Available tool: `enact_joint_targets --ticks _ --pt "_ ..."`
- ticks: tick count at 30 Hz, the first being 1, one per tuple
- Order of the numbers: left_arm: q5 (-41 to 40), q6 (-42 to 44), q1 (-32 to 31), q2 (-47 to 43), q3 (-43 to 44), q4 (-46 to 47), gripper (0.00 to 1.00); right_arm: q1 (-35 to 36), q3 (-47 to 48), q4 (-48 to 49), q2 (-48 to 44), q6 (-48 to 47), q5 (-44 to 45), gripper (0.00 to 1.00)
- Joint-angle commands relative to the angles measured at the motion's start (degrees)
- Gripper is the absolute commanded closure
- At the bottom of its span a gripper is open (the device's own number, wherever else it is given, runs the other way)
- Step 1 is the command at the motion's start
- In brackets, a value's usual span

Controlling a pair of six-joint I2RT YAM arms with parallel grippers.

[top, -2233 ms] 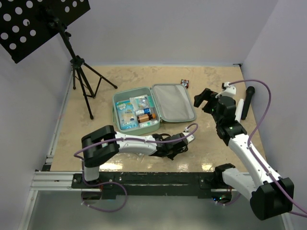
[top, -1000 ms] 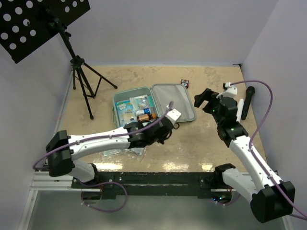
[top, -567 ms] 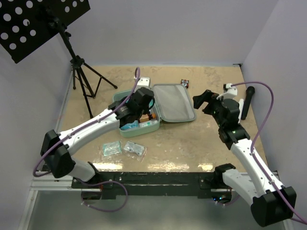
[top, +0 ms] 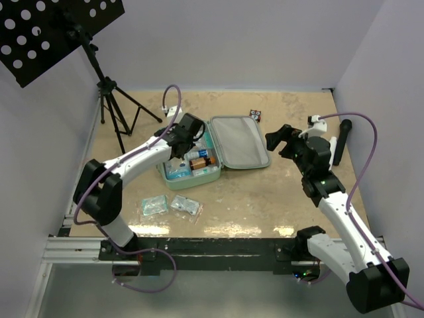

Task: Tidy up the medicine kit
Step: Place the scissors in the medicine box.

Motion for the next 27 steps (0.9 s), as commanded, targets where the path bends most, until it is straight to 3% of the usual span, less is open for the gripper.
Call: enact_joint_targets --ticks 1,20,27 --pt "-0.68 -6.98 2.13 4.30 2.94 0.91 1.00 0.00 0.72 0.97 -0.06 0.26 -0.02 0.02" --pt "1.52 -9.80 3.71 13.98 4.79 3.01 1.00 0.09 1.95 0.97 2.32 0.52 -1.95 0.02" --pt "2.14 -8.05 4.06 10.47 3.64 4.86 1.00 0.09 1.69 0.97 2.49 0.43 -2.39 0.02"
